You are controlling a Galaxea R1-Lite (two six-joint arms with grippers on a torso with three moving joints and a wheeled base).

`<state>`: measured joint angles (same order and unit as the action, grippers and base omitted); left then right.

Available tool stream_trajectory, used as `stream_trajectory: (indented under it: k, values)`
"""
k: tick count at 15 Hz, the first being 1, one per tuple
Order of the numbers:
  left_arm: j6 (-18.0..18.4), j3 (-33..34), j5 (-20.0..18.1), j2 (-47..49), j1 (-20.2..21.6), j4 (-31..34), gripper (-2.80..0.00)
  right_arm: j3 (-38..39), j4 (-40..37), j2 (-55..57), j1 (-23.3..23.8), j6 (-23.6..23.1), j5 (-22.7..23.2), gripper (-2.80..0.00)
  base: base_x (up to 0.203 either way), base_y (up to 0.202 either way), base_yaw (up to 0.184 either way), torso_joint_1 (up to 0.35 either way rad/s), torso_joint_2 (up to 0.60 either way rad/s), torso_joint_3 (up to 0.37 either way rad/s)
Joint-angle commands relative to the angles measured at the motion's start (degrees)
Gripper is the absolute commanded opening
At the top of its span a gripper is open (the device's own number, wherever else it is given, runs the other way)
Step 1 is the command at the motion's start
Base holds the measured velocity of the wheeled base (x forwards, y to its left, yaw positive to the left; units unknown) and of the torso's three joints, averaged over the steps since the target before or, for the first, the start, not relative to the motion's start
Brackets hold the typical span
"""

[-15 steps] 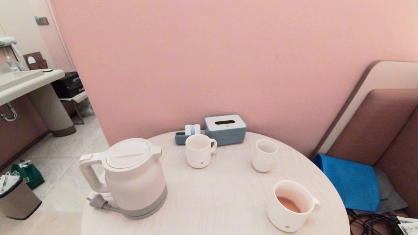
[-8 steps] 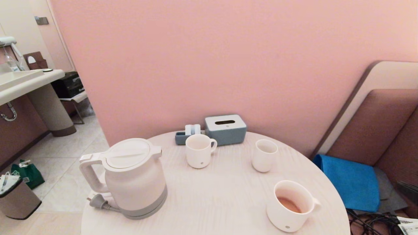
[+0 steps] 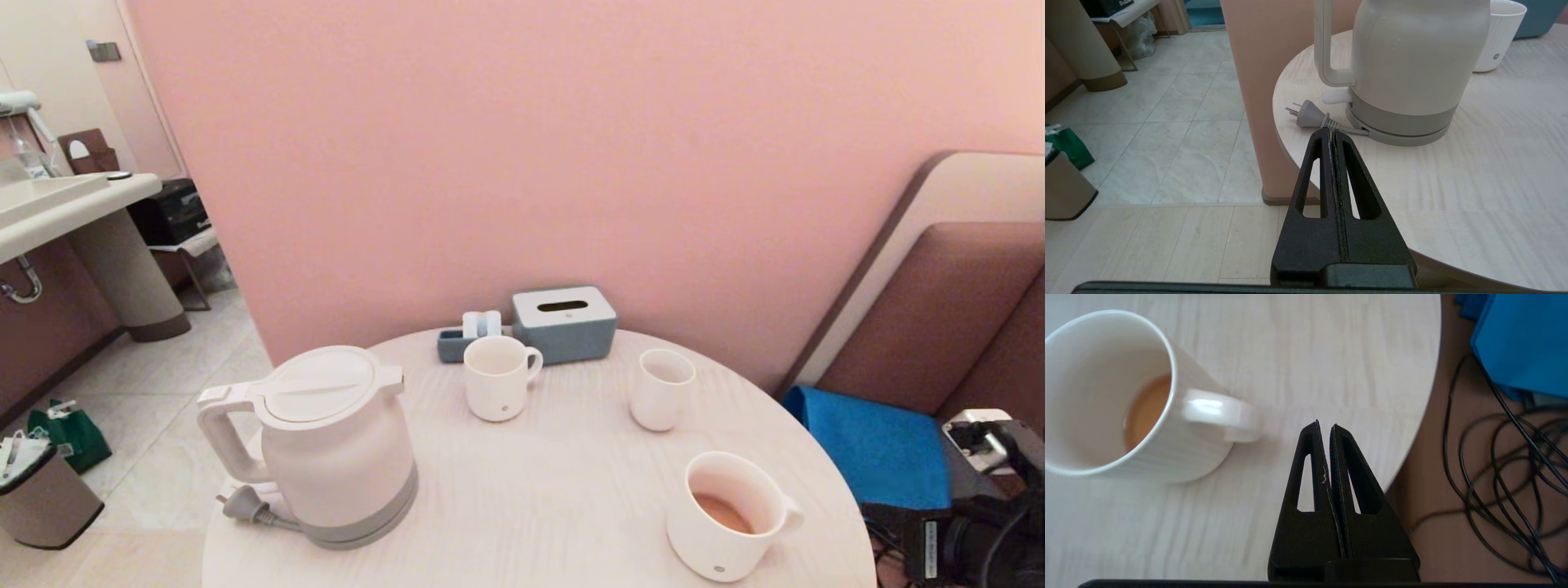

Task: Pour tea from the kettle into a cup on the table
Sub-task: Pick up the cup

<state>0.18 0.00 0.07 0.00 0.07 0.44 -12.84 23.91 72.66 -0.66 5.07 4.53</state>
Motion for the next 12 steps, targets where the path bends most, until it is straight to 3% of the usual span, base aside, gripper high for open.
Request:
stream_trajectory:
  k: [1, 8, 12]
  values:
    - [0.0, 0.0, 0.0, 0.1, 0.0, 0.0, -2.8, 3.8, 9.5, 4.0, 0.0, 0.0, 0.0, -2.8, 0.0, 0.0, 0.0, 0.0, 0.0, 0.0]
    - [0.0, 0.0, 0.0, 0.1, 0.0, 0.0, -2.8, 12.8, 28.4, 11.5, -1.9, -0.3, 0.0, -2.8, 0.0, 0.0, 0.0, 0.0, 0.0, 0.0]
    - [0.0, 0.0, 0.0, 0.1, 0.0, 0.0, -2.8, 12.8, 28.6, 12.2, -1.7, -0.2, -1.5, -2.8, 0.0, 0.0, 0.0, 0.0, 0.0, 0.0]
